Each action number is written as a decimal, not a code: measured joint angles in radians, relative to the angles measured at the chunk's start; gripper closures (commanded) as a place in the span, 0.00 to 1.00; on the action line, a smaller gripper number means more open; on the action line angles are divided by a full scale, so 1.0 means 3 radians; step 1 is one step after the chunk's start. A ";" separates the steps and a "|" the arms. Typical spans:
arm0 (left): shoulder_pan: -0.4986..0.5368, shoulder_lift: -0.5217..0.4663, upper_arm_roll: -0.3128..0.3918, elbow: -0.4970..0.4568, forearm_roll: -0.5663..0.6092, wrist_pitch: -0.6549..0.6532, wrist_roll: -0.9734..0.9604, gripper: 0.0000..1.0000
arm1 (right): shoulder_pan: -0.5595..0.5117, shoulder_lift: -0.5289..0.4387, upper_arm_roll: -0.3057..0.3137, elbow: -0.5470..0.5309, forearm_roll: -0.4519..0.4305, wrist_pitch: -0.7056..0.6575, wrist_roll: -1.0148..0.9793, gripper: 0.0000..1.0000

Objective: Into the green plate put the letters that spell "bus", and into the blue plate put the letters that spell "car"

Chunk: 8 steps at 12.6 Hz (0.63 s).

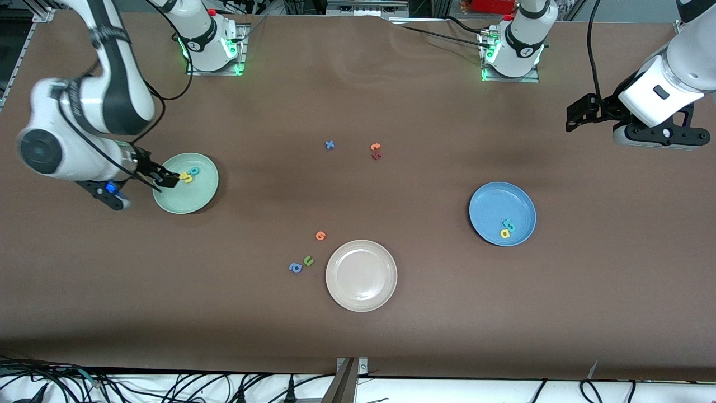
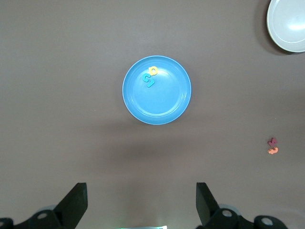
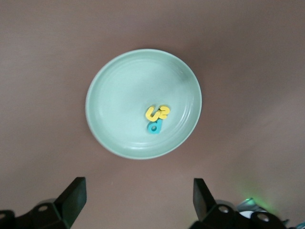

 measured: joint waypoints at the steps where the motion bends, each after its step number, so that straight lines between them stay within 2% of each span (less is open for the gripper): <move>1: 0.0000 0.0000 0.0000 0.0000 0.0000 0.0000 0.0000 0.00 | 0.0000 -0.0033 -0.0001 0.0177 0.0000 -0.0175 -0.0160 0.01; 4: 0.0000 0.0000 0.0000 0.0000 0.0000 0.0000 0.0000 0.00 | -0.0002 -0.0070 -0.0051 0.0670 0.0000 -0.0611 -0.0647 0.00; 8: -0.0002 -0.0001 0.0000 0.0002 0.0000 0.0000 0.0000 0.00 | -0.0017 -0.0076 -0.0166 0.1064 -0.0002 -0.0748 -0.1116 0.01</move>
